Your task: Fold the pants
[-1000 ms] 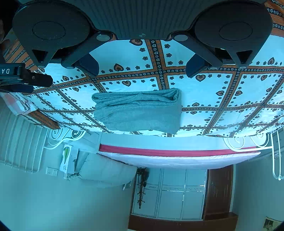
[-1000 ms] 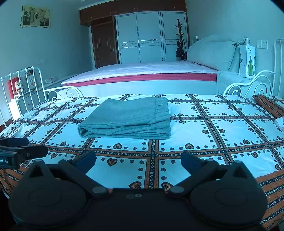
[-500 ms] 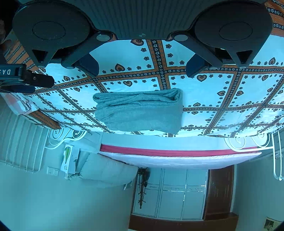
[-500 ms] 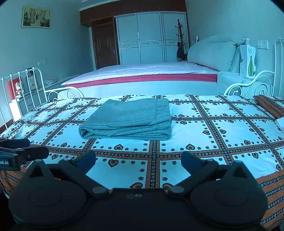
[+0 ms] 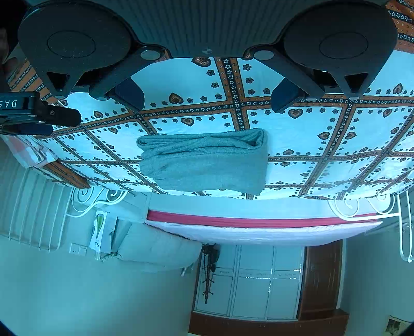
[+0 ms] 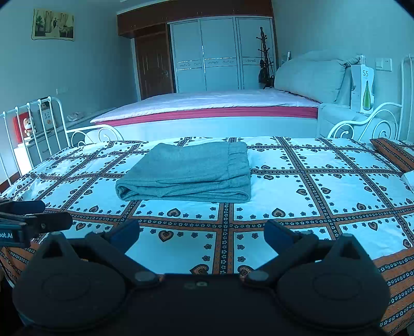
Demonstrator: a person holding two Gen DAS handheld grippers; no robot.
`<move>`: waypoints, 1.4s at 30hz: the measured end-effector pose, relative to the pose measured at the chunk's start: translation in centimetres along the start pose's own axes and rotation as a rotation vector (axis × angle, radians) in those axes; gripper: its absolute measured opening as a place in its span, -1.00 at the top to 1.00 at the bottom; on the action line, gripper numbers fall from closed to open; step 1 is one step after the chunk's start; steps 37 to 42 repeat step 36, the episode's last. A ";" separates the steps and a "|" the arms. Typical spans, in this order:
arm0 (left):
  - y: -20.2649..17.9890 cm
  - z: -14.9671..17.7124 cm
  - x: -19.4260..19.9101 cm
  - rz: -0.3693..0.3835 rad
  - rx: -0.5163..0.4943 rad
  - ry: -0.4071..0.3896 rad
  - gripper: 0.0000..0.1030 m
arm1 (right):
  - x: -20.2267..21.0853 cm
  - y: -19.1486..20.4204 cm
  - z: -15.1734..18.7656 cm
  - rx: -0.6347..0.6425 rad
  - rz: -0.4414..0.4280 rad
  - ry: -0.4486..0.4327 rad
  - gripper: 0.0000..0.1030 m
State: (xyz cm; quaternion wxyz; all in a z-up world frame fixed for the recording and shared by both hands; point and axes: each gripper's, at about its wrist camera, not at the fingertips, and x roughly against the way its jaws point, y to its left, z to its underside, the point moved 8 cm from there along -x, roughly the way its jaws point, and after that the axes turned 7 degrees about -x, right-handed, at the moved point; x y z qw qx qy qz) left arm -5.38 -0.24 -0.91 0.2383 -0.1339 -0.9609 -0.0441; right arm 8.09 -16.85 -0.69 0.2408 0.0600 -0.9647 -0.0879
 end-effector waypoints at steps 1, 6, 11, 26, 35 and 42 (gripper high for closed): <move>0.0 0.0 0.0 0.000 0.001 0.000 -1.00 | 0.0 0.0 0.0 0.000 0.000 0.000 -0.88; 0.0 0.0 0.1 -0.001 0.001 -0.002 -1.00 | 0.0 0.0 0.0 0.001 0.000 0.001 -0.88; 0.0 0.0 0.1 -0.002 0.000 -0.002 -1.00 | 0.0 0.0 0.0 0.000 0.000 0.001 -0.88; 0.0 0.0 0.2 -0.005 -0.012 -0.011 -1.00 | 0.0 0.0 0.0 -0.001 -0.002 0.001 -0.88; -0.2 -0.1 0.2 0.009 -0.011 -0.014 -1.00 | 0.0 0.0 0.0 0.000 -0.001 0.001 -0.88; -0.2 -0.1 0.1 0.005 -0.010 -0.011 -1.00 | 0.0 0.0 0.0 -0.001 -0.002 0.001 -0.88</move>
